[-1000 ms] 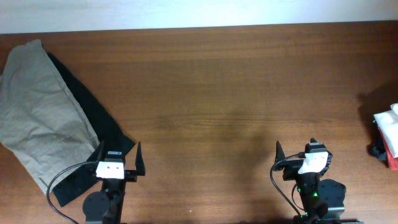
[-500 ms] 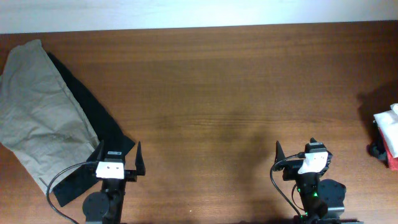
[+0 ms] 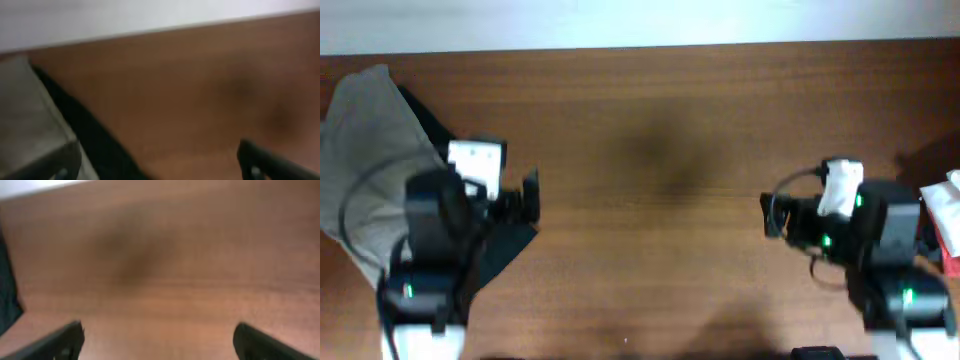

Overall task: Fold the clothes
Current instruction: 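Grasp the khaki shorts on the pile with the left gripper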

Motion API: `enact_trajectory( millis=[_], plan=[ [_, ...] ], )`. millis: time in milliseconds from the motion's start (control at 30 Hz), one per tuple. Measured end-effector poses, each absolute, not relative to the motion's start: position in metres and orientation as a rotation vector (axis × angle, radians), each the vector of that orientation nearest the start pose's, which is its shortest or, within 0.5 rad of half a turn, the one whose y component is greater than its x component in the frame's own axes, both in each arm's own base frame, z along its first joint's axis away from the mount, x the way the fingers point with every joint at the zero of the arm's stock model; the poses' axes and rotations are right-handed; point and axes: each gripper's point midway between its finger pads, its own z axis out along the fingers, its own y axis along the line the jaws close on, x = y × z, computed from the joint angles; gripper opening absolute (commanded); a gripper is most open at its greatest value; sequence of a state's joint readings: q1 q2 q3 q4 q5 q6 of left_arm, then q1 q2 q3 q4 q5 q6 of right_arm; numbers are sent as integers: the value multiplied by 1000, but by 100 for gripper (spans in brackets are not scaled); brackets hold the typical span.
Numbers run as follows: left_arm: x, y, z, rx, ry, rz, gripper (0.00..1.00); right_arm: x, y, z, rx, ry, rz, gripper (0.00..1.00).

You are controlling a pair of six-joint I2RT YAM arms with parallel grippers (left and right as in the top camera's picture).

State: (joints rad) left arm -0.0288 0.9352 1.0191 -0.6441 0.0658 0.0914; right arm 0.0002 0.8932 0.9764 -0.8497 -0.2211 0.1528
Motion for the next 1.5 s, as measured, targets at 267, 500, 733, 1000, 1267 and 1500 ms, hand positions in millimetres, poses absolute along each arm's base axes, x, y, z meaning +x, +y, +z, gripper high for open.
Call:
enact_trajectory(
  millis=[267, 500, 733, 1000, 1267, 1500],
  plan=[
    [330, -7, 260, -24, 2434, -74, 99, 314, 53, 192, 107, 2711, 468, 99],
    [311, 139, 95, -950, 2868, 197, 66, 313, 55, 192, 104, 2716, 484, 99],
    [320, 137, 2, -907, 3074, 349, 2, 312, 55, 192, 105, 2718, 490, 99],
    [331, 139, 37, -833, 3161, 494, 0, 312, 55, 192, 105, 2718, 490, 99],
    [340, 144, 72, -831, 3102, 520, 75, 312, 55, 192, 106, 2719, 490, 99],
    [319, 140, 11, -833, 3104, 530, 43, 311, 55, 192, 106, 2725, 491, 99]
  ],
)
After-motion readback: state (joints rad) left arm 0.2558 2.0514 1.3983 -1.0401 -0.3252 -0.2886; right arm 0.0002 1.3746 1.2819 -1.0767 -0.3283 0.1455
